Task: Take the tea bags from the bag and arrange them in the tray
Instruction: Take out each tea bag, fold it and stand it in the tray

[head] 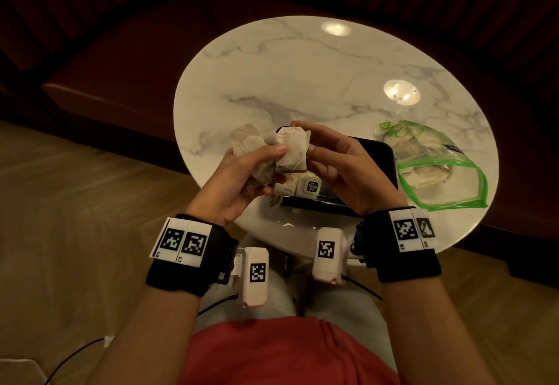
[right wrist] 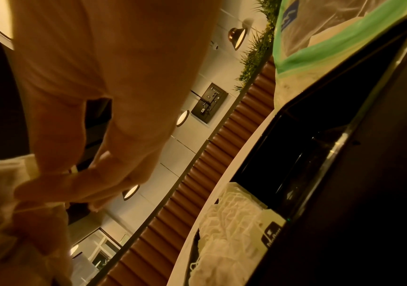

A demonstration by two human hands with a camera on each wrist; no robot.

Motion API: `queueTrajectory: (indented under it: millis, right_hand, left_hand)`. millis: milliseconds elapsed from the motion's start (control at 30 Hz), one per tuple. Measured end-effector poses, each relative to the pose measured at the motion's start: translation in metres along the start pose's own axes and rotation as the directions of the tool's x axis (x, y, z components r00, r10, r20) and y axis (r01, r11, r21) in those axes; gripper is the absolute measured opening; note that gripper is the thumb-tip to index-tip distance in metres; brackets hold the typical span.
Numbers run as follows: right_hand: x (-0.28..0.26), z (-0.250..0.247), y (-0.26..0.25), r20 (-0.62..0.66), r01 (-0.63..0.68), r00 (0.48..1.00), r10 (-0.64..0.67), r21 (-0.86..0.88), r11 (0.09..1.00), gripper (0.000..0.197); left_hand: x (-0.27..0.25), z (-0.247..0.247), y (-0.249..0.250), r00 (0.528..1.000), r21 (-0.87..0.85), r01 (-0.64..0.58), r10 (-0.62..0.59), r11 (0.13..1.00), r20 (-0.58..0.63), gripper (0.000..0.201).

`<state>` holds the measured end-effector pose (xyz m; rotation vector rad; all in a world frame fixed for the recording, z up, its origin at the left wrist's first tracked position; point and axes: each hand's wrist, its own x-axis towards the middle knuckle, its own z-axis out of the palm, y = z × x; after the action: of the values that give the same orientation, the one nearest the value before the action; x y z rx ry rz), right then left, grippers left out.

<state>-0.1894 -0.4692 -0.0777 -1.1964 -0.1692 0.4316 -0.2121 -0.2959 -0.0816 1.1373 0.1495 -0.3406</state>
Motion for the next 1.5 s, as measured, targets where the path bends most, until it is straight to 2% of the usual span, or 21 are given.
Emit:
queueTrajectory:
  millis: [100,267,400,467,700,933,1067,1167,1400,1500]
  right_hand:
    - [0.001,-0.003,0.003,-0.016,0.010,1.000,-0.010,-0.014,1.000,0.031]
    - [0.002,-0.008,0.006,-0.131,0.037,0.991,-0.040,-0.023,0.999,0.026]
    - [0.002,-0.009,0.003,-0.192,0.067,0.979,-0.068,-0.012,0.998,0.020]
    - [0.003,-0.008,0.002,-0.205,0.075,0.976,-0.073,0.003,0.997,0.017]
    - [0.003,-0.003,0.001,-0.214,0.086,0.975,-0.065,0.093,0.992,0.012]
    - [0.002,-0.005,0.002,-0.208,0.070,0.976,-0.056,0.057,0.996,0.009]
    - [0.002,-0.004,0.001,-0.220,0.074,0.973,-0.065,0.032,0.997,0.010]
    - [0.001,-0.003,-0.001,-0.238,0.074,0.969,-0.068,0.017,0.997,0.009]
    - [0.003,0.000,-0.001,-0.205,0.073,0.976,-0.074,-0.011,0.997,0.009]
    - [0.002,0.000,-0.001,-0.199,0.068,0.977,-0.073,-0.034,0.997,0.007]
  left_hand:
    - [0.001,-0.001,-0.001,1.000,0.015,-0.003,0.003,1.000,0.008,0.009]
    - [0.005,-0.005,-0.003,1.000,0.029,-0.003,0.004,1.000,-0.001,0.007]
    - [0.007,-0.007,-0.005,1.000,0.053,-0.019,0.019,0.998,-0.001,0.022]
    - [0.007,-0.007,-0.005,1.000,0.086,-0.026,0.025,0.996,0.017,0.023]
    - [0.006,-0.008,-0.005,0.995,0.113,-0.058,0.049,0.992,0.085,0.018]
    - [0.008,-0.010,-0.006,0.996,0.111,-0.075,0.069,0.991,0.058,0.035]
    - [0.009,-0.012,-0.005,0.994,0.137,-0.083,0.072,0.987,0.082,0.030]
    - [0.008,-0.012,-0.004,0.992,0.133,-0.084,0.070,0.988,0.106,0.017]
    - [0.008,-0.007,-0.007,0.995,0.105,-0.068,0.060,0.992,0.084,0.017]
    - [0.007,-0.001,-0.007,0.997,0.095,-0.069,0.066,0.993,0.035,0.028]
